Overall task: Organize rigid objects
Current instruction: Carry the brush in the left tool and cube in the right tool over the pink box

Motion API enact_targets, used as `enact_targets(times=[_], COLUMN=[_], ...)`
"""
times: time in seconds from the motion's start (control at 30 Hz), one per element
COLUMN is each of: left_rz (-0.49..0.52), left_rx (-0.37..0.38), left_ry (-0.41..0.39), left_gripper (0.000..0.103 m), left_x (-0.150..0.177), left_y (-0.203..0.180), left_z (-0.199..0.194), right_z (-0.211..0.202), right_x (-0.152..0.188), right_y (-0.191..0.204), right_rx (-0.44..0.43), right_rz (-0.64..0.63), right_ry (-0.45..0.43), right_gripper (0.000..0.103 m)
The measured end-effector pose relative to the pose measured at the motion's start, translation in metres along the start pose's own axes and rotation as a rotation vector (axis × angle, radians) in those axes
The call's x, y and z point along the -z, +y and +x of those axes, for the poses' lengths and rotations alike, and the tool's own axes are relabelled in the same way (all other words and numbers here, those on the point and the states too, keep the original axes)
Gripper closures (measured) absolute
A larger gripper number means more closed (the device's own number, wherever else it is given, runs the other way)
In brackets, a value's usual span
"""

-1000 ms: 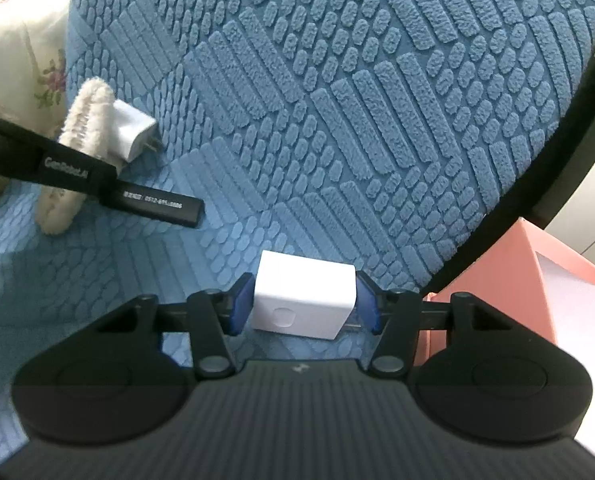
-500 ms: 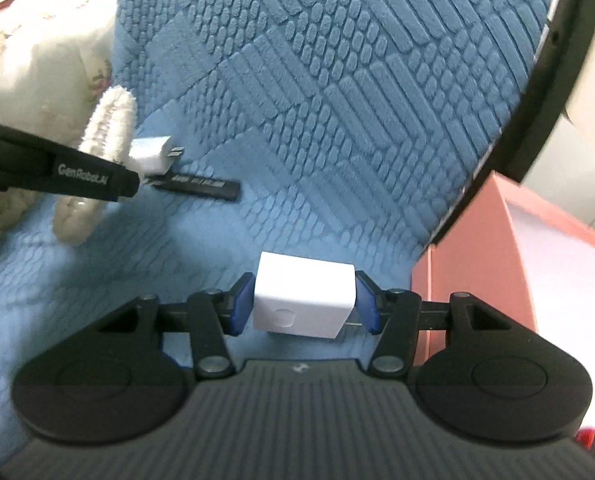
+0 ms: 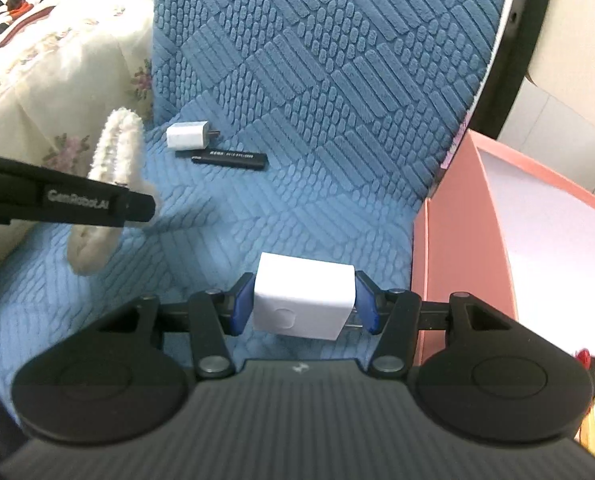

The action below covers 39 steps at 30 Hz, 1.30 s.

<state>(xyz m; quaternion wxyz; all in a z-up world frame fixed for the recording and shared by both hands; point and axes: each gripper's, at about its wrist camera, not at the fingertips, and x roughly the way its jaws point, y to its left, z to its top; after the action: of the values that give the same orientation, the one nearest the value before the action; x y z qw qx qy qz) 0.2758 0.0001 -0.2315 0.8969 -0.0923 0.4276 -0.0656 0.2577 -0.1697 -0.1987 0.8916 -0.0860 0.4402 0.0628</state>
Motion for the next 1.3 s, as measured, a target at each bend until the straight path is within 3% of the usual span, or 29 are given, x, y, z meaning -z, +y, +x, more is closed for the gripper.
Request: enact_targets(times=[0.43,0.8,1.3], left_rz=[-0.032,-0.081,-0.070], left_rx=[0.054,0.105,0.144], left_ry=[-0.008,0.026,-0.005], left_gripper=[0.062,0.062,0.062], left_x=[0.029,0.046,0.033], left_y=[-0.011,-0.014,-0.032], left_z=[-0.039,-0.063,-0.109], right_z=[-0.034,-0.061,-0.106], right_x=[0.025,0.024,0.019], right_y=[0.006,0.005,-0.013], right_rx=[-0.013,-0.021,-0.041], right_rz=[0.037,0.040,0.088], right_ry=[-0.007,-0.024,-0.063], right_gripper=[0.048,0.048,0.048])
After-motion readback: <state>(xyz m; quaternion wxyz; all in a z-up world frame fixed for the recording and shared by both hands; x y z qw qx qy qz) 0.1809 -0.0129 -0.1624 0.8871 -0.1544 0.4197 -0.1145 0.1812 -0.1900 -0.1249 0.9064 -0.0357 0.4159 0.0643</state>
